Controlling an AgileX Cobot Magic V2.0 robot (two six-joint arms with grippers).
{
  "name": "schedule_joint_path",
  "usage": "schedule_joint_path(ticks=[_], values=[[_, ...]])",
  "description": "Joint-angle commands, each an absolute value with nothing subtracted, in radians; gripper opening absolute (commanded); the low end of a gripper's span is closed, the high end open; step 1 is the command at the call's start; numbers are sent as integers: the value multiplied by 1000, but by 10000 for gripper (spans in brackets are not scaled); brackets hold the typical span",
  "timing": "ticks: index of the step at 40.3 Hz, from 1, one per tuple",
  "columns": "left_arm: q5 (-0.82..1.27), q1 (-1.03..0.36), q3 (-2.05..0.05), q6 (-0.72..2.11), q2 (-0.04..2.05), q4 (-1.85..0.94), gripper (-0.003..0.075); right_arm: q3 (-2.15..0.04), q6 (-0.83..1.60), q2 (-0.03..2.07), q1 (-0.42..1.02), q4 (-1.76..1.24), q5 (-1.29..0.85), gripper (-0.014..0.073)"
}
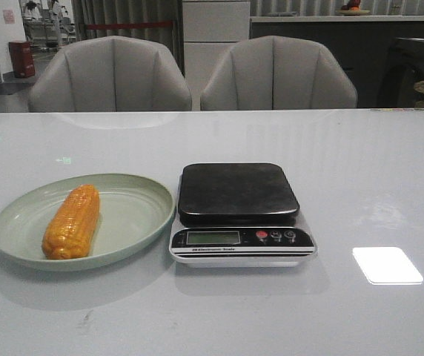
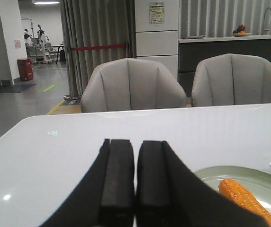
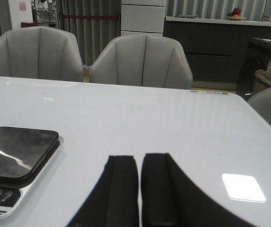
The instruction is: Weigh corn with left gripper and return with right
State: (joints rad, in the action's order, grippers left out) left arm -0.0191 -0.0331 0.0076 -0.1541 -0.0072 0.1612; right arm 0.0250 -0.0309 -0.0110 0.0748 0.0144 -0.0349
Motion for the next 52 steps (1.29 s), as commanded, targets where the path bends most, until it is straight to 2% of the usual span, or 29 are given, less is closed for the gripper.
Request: schedule_joint_path(ticks=[1,28,34,41,46,52], values=[[-99,-39,7,-161,-25,158,114,31,-29,-30,71,25,47,199],[-106,-39,7,-161,-25,158,114,31,-29,-30,71,25,47,199],[-176,-39,7,-161,-25,158,114,31,-29,-30,71,25,47,199],[-351,-39,-13,-170,-25,155,114,31,-29,-30,71,25,47,199],[-297,-39,-108,-195,-15,155,114,31,-29,-30,71,25,47,199],[-67,-39,-276,-198,38,145,114,31,-29,-30,71,25,47,199]])
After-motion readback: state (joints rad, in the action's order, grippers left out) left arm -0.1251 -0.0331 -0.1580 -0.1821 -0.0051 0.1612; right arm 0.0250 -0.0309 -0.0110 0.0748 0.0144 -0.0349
